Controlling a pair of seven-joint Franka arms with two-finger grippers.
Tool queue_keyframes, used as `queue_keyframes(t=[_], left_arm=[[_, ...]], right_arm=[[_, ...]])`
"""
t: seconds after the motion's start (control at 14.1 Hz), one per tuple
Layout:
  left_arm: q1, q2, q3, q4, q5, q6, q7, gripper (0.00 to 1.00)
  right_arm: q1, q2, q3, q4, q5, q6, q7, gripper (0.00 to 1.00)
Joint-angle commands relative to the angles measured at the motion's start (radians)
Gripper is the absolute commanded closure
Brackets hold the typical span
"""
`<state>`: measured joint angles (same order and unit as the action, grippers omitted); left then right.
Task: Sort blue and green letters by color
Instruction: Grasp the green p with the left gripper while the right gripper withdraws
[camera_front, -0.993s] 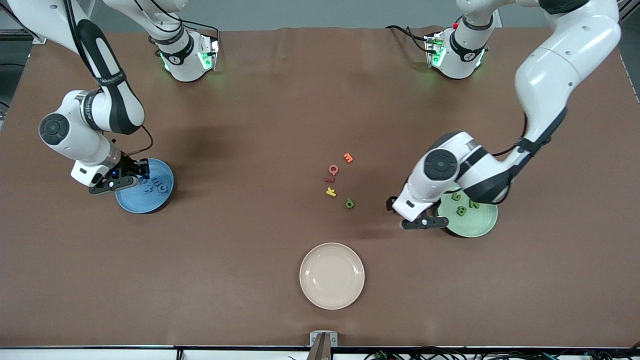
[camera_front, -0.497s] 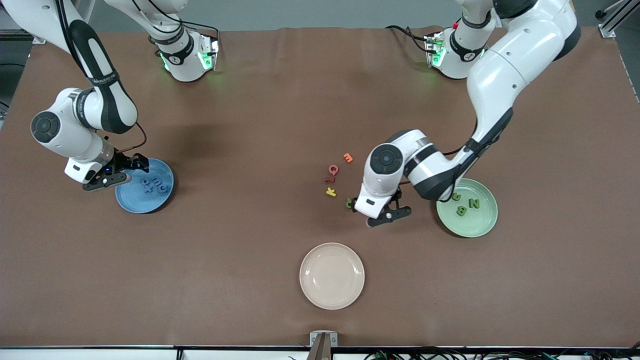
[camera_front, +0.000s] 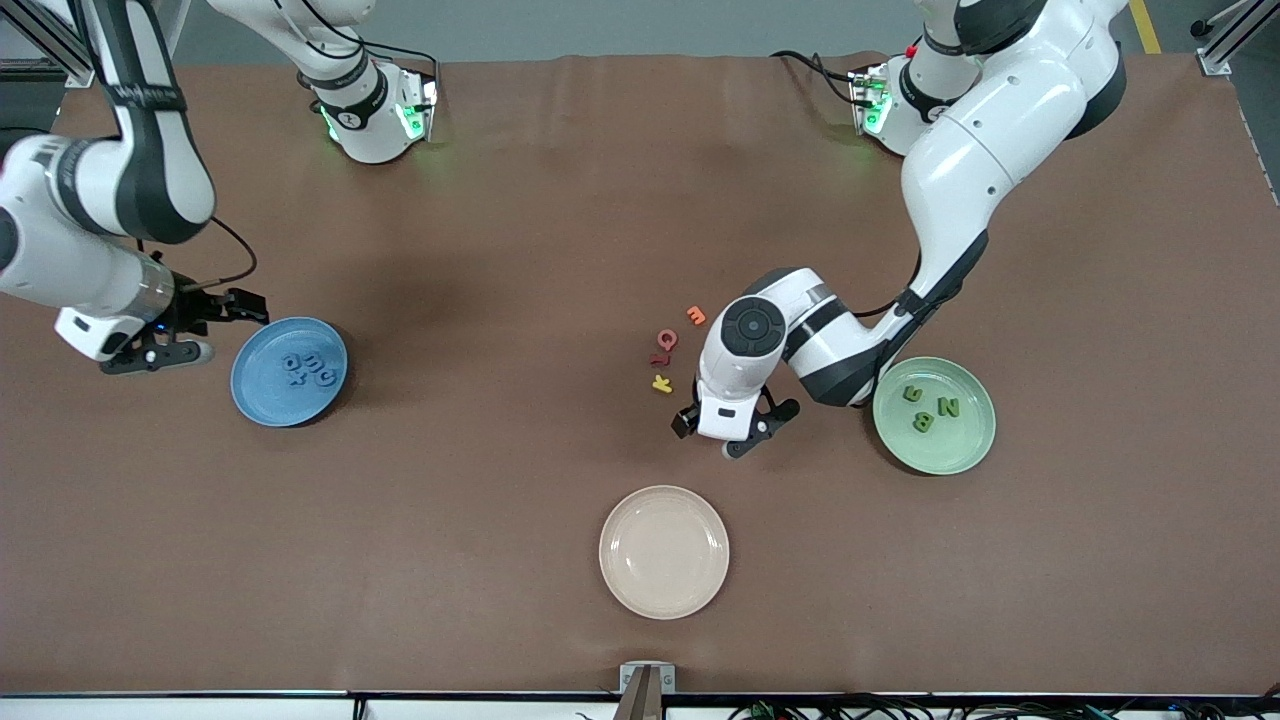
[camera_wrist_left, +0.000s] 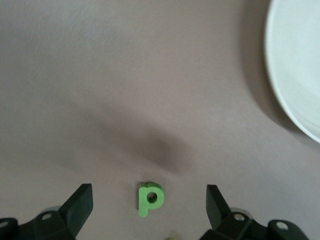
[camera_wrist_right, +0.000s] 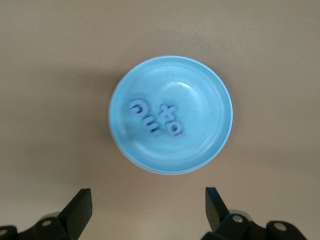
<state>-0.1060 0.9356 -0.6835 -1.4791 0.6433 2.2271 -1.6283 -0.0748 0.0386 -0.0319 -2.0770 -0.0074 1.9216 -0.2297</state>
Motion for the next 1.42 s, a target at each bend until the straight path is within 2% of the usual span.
queue_keyframes(t=[0.0,0.21,0.35,0.5,0.85,0.99,1.21,1.35], left_arm=[[-0.047,0.014,0.036,0.037,-0.020,0.000,-0.059,0.00],[-0.063,0.029,0.038,0.037,-0.019,0.000,-0.058,0.00],[-0.067,0.041,0.038,0.037,-0.019,0.000,-0.051,0.02],[-0.067,0.049,0.039,0.037,-0.019,0.000,-0.050,0.19],[-0.066,0.055,0.039,0.037,-0.020,0.000,-0.047,0.45],[-0.066,0.055,0.039,0.037,-0.020,0.000,-0.048,0.59],[-0.061,0.055,0.038,0.037,-0.022,0.000,-0.048,0.77],[-0.057,0.052,0.039,0.037,-0.033,0.000,-0.048,0.84]], right_arm=[[0.053,0.006,0.001,0.186,-0.028,-0.207,0.117,0.00],[0.082,0.029,0.003,0.424,-0.063,-0.398,0.153,0.00],[0.079,0.035,0.001,0.486,-0.071,-0.418,0.156,0.00],[0.078,0.035,0.000,0.526,-0.069,-0.421,0.182,0.00],[0.087,0.066,0.003,0.584,-0.066,-0.447,0.233,0.00],[0.096,0.066,0.000,0.645,-0.069,-0.455,0.231,0.00],[0.093,0.072,0.000,0.653,-0.068,-0.457,0.221,0.00],[0.087,0.072,-0.003,0.647,-0.052,-0.505,0.233,0.00]])
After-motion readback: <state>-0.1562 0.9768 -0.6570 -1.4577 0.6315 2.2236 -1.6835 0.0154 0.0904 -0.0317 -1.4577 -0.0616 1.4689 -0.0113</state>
